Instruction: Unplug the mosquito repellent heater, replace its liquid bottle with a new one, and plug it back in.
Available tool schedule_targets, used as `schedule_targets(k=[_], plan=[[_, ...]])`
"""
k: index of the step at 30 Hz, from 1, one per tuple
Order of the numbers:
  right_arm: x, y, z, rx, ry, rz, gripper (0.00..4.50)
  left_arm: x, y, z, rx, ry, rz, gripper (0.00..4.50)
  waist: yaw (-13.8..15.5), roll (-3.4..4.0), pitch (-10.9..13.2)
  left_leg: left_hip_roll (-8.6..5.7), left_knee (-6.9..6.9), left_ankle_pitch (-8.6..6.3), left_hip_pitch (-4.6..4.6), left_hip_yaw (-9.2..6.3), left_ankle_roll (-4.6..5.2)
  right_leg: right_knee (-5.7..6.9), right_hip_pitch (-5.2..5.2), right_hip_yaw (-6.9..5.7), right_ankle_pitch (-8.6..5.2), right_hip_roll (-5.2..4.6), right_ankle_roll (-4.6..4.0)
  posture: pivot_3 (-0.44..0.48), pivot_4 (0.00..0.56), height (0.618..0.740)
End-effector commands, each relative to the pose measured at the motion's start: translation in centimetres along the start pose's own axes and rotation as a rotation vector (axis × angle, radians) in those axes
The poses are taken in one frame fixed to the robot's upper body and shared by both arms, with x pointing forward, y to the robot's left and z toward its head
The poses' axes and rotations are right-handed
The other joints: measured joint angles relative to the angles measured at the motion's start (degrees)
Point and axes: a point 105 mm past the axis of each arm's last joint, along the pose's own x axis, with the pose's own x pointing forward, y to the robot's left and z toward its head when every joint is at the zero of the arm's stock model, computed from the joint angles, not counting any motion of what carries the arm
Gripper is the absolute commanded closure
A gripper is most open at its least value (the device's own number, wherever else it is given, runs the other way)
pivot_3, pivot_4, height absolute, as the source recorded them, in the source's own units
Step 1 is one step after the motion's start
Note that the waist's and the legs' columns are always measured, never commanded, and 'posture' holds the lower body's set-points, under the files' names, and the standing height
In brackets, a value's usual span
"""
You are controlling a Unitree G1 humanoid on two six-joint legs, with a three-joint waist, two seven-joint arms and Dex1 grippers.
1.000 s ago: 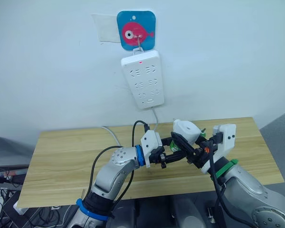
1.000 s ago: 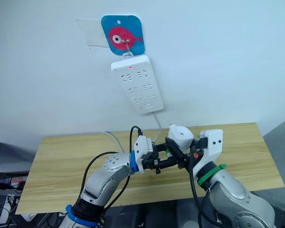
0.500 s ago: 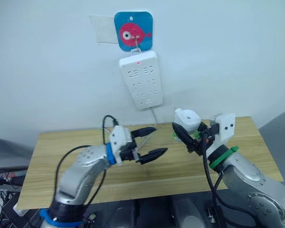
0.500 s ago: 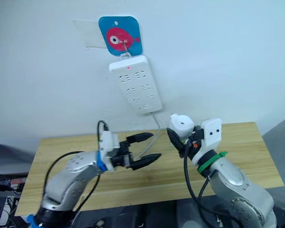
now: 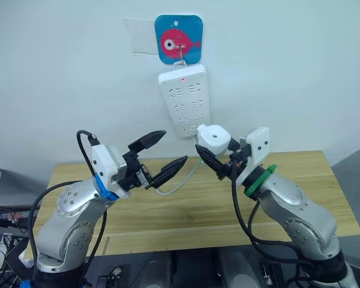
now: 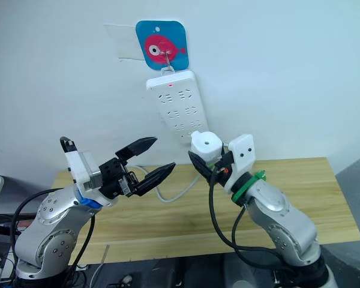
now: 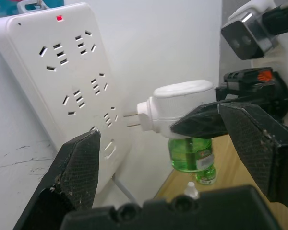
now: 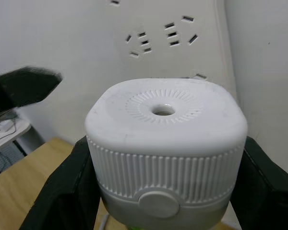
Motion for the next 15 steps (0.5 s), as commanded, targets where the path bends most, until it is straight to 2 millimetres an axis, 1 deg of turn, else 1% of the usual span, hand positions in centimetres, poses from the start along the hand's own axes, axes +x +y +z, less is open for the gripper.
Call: schedule_targets(k=[1, 8, 10, 13, 15], plan=[[0.5, 0.4, 1.3, -0.041, -0.08, 0.004, 1.45, -0.6, 0.1, 1.1, 0.044, -0.025, 0.015, 0.0, 0.06, 0.0, 0.0, 0.0, 0.0, 0.0, 0.0, -0.01, 0.0, 0.0, 0.0, 0.0, 0.0, 0.0, 0.0, -0.039, 0.246, 0.74], [1.1, 0.3, 1.2, -0.049, -0.099, -0.019, 1.45, -1.3, 1.5, 0.2, 0.004, 0.003, 0.081, 0.0, 0.21, 0.0, 0.0, -0.01, 0.01, 0.0, 0.0, -0.02, 0.0, 0.0, 0.0, 0.01, 0.0, -0.02, 0.0, -0.024, 0.241, 0.74], [1.1, 0.3, 1.5, -0.041, -0.113, -0.021, 1.45, -1.3, 2.5, -0.3, -0.015, 0.016, 0.096, 0.0, 0.27, 0.0, 0.0, -0.02, 0.01, 0.0, 0.01, -0.01, -0.01, 0.0, 0.0, 0.0, 0.0, -0.02, 0.0, -0.026, 0.237, 0.74], [0.0, 0.7, 1.6, -0.033, -0.113, 0.008, 1.45, -1.0, 4.3, -0.9, -0.017, 0.05, 0.07, 0.0, 0.52, 0.0, -0.01, -0.02, 0.02, 0.01, 0.01, -0.02, -0.01, 0.05, 0.0, -0.04, 0.0, -0.01, 0.0, -0.034, 0.233, 0.74], [-0.7, 0.8, 1.5, -0.037, -0.099, 0.022, 1.45, -0.8, 4.8, -1.4, -0.015, 0.07, 0.045, 0.0, 0.82, -0.01, -0.02, -0.04, 0.0, 0.01, 0.01, -0.02, -0.01, 0.04, -0.01, -0.05, 0.0, 0.0, 0.0, -0.034, 0.231, 0.74]])
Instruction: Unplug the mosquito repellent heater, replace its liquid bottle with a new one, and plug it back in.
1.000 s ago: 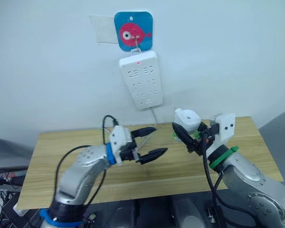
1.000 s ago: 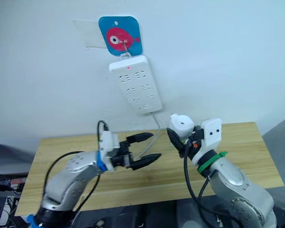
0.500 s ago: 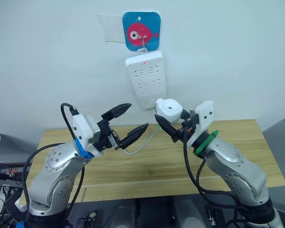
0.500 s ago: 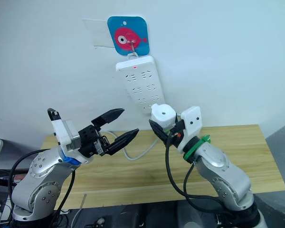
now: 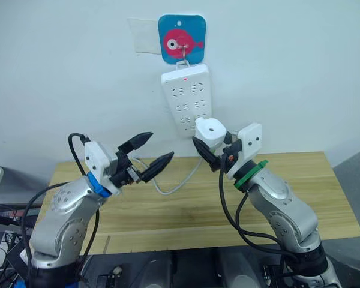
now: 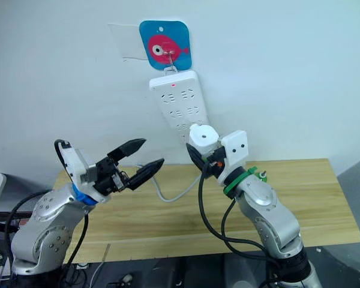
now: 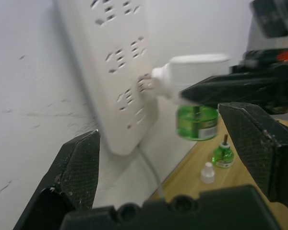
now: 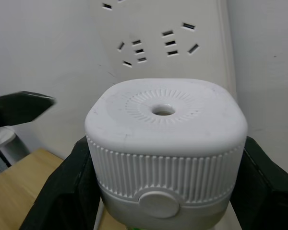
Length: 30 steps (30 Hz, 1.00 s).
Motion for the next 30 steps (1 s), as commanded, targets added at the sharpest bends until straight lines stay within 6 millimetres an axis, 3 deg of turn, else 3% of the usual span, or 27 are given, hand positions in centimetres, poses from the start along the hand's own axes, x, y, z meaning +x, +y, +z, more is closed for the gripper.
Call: schedule_targets(k=[1, 5, 10, 17, 30], plan=[[-1.4, 0.7, 1.7, -0.019, -0.049, 0.047, 1.45, 0.3, 0.6, -0.2, 0.025, 0.014, -0.049, 0.0, 0.15, -0.02, -0.01, 0.0, 0.0, 0.0, 0.0, 0.01, 0.0, -0.05, 0.0, 0.01, 0.0, 0.0, 0.0, -0.038, 0.226, 0.74], [-2.4, 0.7, 1.3, -0.019, -0.018, 0.055, 1.45, 2.2, 1.3, -0.9, 0.019, 0.028, -0.12, 0.0, 0.64, -0.05, -0.03, -0.01, 0.01, 0.0, 0.0, 0.02, -0.01, -0.02, 0.0, 0.01, 0.0, -0.01, 0.0, -0.052, 0.224, 0.74], [-2.3, 0.7, 1.4, -0.011, -0.02, 0.039, 1.45, 4.5, 2.2, -1.2, 0.056, 0.007, -0.166, 0.0, 0.64, -0.08, -0.05, 0.0, 0.04, 0.01, 0.01, 0.03, -0.02, 0.04, -0.01, 0.0, 0.0, -0.01, 0.0, -0.073, 0.222, 0.74], [-2.4, 0.5, 1.6, -0.002, -0.018, 0.009, 1.45, 6.4, 3.9, -1.0, 0.11, -0.002, -0.187, 0.0, 0.25, -0.08, -0.05, 0.0, 0.04, 0.01, 0.0, 0.06, -0.02, 0.1, -0.08, 0.02, 0.0, 0.0, 0.0, -0.097, 0.223, 0.74], [-2.3, -0.5, 1.8, -0.002, -0.021, -0.047, 1.45, 8.9, 2.2, -0.8, 0.089, -0.049, -0.324, 0.0, -1.06, -0.09, -0.05, -0.01, 0.08, 0.01, -0.14, 0.09, -0.02, 0.36, -0.34, 0.05, 0.0, 0.0, 0.0, -0.119, 0.236, 0.74]])
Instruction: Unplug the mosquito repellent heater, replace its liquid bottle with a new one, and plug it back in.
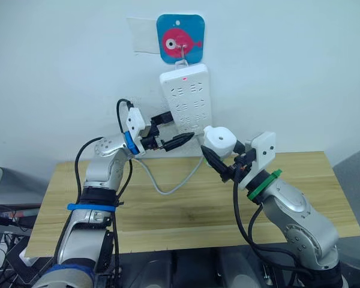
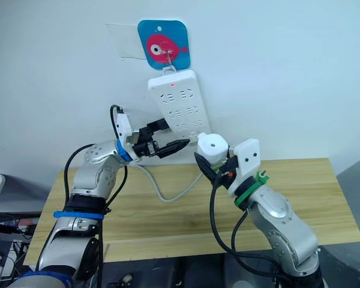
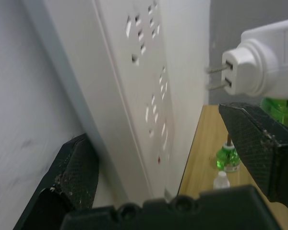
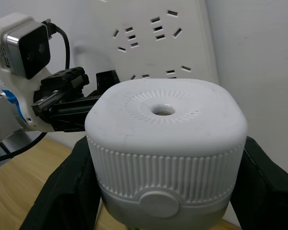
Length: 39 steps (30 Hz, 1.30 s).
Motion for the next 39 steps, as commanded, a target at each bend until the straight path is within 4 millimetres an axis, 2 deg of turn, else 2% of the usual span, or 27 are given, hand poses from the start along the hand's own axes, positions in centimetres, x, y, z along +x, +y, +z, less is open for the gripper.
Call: schedule_targets(k=[1, 5, 8, 13, 17, 26, 31, 39], plan=[[-0.2, 0.0, 1.7, -0.018, -0.069, -0.01, 1.45, 0.0, -0.5, 0.7, 0.025, -0.015, -0.033, 0.0, -0.19, 0.0, 0.0, 0.02, 0.0, 0.0, -0.01, 0.01, 0.0, 0.03, -0.04, 0.0, 0.0, 0.0, 0.0, -0.119, 0.236, 0.74], [-0.3, -0.1, 1.8, -0.017, -0.069, -0.019, 1.45, -1.2, -1.3, 1.1, -0.006, -0.01, -0.032, 0.0, -0.83, 0.0, 0.0, 0.03, -0.04, 0.0, -0.15, 0.24, 0.0, 0.4, -0.48, 0.12, 0.0, -0.02, 0.0, -0.12, 0.244, 0.74], [-0.3, -0.1, 1.8, -0.018, -0.067, -0.018, 1.45, -2.0, -1.8, 1.5, -0.02, -0.003, -0.02, 0.58, -1.3, 0.0, 0.0, 0.08, -0.06, 0.0, -0.15, 0.22, 0.0, 0.4, -0.5, 0.11, 0.0, -0.02, 0.0, -0.119, 0.246, 0.74], [0.0, 0.3, 1.8, -0.018, -0.069, 0.003, 1.45, -2.5, -1.9, 1.9, -0.026, 0.002, 0.015, 2.15, -1.2, -0.01, 0.01, 0.07, -0.04, 0.0, -0.15, 0.22, -0.01, 0.4, -0.5, 0.11, 0.0, -0.01, 0.0, -0.101, 0.254, 0.74], [0.3, 0.8, 1.9, -0.009, -0.073, 0.035, 1.45, -2.3, -1.8, 2.3, -0.029, -0.007, 0.035, 3.18, -1.12, -0.01, 0.01, 0.07, -0.02, 0.0, -0.16, 0.23, -0.01, 0.4, -0.49, 0.11, 0.0, -0.02, 0.0, -0.101, 0.254, 0.74], [0.9, 1.7, 2.1, -0.019, -0.062, 0.088, 1.45, -1.9, -1.5, 1.9, -0.036, -0.004, 0.072, 3.18, -1.12, -0.02, 0.02, 0.07, -0.03, 0.0, -0.16, 0.24, 0.0, 0.4, -0.5, 0.12, 0.0, -0.01, 0.0, -0.105, 0.264, 0.74], [2.0, 1.4, 1.7, -0.02, -0.052, 0.065, 1.45, -1.8, -1.7, 2.0, -0.037, -0.004, 0.062, 3.18, -1.13, -0.02, 0.02, 0.07, -0.03, 0.0, -0.15, 0.25, 0.0, 0.4, -0.5, 0.13, 0.0, -0.01, 0.0, -0.097, 0.262, 0.74], [2.5, 1.4, 1.5, -0.022, -0.047, 0.064, 1.45, -2.0, -1.9, 2.1, -0.028, -0.003, 0.05, 3.18, -1.12, -0.02, 0.02, 0.07, -0.03, 0.0, -0.14, 0.27, -0.01, 0.41, -0.5, 0.14, 0.0, -0.02, 0.0, -0.091, 0.254, 0.74]])
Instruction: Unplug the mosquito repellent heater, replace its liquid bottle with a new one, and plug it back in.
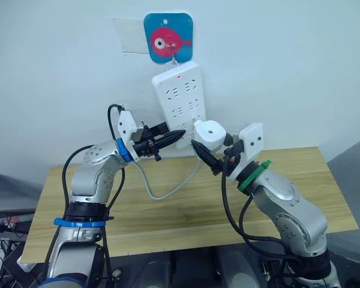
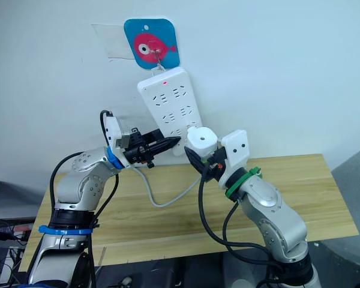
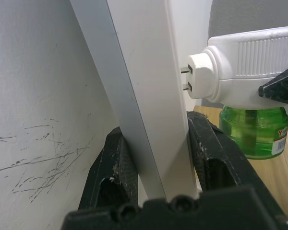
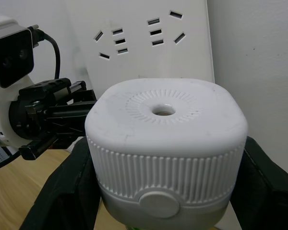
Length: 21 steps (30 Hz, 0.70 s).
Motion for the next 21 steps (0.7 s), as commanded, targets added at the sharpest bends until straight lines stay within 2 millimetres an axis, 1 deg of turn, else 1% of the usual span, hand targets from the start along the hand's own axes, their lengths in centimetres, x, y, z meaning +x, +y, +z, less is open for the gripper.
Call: schedule_targets(k=[1, 9, 16, 21], plan=[[0.3, 0.3, 1.0, -0.013, -0.045, 0.006, 1.45, 0.2, -0.8, 1.6, 0.052, -0.043, -0.038, 3.18, 0.0, 0.0, 0.0, 0.0, 0.0, 0.0, 0.0, 0.0, 0.0, 0.0, 0.0, 0.0, 0.0, 0.0, 0.0, -0.091, 0.254, 0.74], [0.8, 0.8, 0.7, -0.033, -0.023, 0.01, 1.45, 0.1, -1.2, 1.5, 0.055, -0.041, -0.051, 3.18, -0.13, 0.01, -0.01, 0.01, 0.0, 0.01, 0.01, 0.0, -0.01, 0.01, -0.03, 0.01, 0.0, 0.0, 0.0, -0.089, 0.238, 0.74], [1.6, 1.0, 0.8, -0.057, -0.016, 0.005, 1.45, 0.2, -1.9, 1.3, 0.045, -0.045, -0.079, 3.18, -0.51, 0.01, -0.01, 0.04, 0.0, 0.02, 0.03, 0.05, -0.04, 0.06, -0.08, 0.05, 0.0, 0.01, 0.0, -0.087, 0.231, 0.74], [2.1, 1.1, 1.1, -0.033, -0.023, 0.008, 1.45, 0.3, -2.0, 1.3, 0.043, -0.046, -0.085, 3.18, -0.64, 0.02, -0.01, 0.06, 0.0, 0.03, 0.05, 0.08, -0.06, 0.09, -0.1, 0.08, 0.0, 0.02, 0.0, -0.088, 0.231, 0.74]])
